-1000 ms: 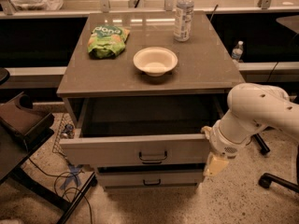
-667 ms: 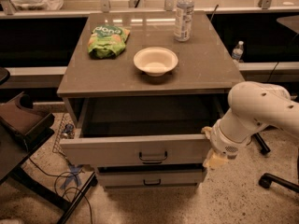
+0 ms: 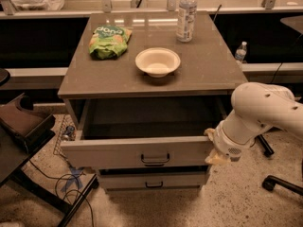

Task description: Open top drawer

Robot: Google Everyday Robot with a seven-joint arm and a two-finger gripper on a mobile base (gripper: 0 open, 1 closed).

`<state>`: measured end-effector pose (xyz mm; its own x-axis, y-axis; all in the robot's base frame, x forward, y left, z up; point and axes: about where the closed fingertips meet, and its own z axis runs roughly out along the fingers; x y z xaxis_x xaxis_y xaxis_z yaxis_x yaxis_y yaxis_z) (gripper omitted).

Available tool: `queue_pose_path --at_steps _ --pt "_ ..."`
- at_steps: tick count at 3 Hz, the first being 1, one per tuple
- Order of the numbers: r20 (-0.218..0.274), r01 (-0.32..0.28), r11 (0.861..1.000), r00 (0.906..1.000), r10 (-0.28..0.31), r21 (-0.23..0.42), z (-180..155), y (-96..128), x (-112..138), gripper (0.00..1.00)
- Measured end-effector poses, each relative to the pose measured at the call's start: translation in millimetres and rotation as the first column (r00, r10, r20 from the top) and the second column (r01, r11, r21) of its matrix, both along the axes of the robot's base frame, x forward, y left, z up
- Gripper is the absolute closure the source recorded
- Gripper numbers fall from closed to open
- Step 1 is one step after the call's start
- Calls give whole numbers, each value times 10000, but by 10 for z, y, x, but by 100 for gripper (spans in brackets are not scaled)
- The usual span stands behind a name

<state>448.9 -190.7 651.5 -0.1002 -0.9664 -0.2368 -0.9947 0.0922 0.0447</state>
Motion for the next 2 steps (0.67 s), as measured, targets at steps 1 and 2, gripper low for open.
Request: queue_pose_path --at_steps 1,2 --pt "-1 2 10000 10000 -2 -2 2 0 -1 100" --pt "-1 1 10000 10000 -1 -2 4 0 -1 100"
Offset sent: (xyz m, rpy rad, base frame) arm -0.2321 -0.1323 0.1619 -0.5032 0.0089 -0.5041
